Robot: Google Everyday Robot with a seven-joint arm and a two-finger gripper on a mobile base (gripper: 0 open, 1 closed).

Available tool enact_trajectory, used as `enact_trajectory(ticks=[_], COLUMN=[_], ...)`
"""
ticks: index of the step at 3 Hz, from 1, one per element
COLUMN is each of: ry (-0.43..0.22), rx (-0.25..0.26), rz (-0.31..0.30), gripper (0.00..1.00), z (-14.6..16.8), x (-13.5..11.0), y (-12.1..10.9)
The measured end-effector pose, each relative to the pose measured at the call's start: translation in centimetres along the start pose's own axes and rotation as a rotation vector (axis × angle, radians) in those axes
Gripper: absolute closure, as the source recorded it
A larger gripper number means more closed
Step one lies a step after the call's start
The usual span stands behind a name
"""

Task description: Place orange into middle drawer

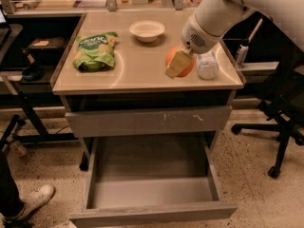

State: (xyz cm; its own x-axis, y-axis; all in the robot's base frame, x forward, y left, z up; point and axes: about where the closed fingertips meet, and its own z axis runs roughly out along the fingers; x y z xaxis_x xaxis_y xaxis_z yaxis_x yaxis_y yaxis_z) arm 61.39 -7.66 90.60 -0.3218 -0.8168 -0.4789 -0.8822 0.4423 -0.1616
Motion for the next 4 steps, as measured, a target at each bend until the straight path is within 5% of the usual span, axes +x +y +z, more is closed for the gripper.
enact_trajectory(ticks=[1,2,4], ry=[0.005,-0.021,0.024], rx=[-0.022,-0.059,-0.285], rz=[0.009,0.070,0.239], gripper=[1.00,1.00,1.00], z=[0.4,0.9,10.1], x=[0.6,1.8,8.2], y=[1.7,5.8,15.6])
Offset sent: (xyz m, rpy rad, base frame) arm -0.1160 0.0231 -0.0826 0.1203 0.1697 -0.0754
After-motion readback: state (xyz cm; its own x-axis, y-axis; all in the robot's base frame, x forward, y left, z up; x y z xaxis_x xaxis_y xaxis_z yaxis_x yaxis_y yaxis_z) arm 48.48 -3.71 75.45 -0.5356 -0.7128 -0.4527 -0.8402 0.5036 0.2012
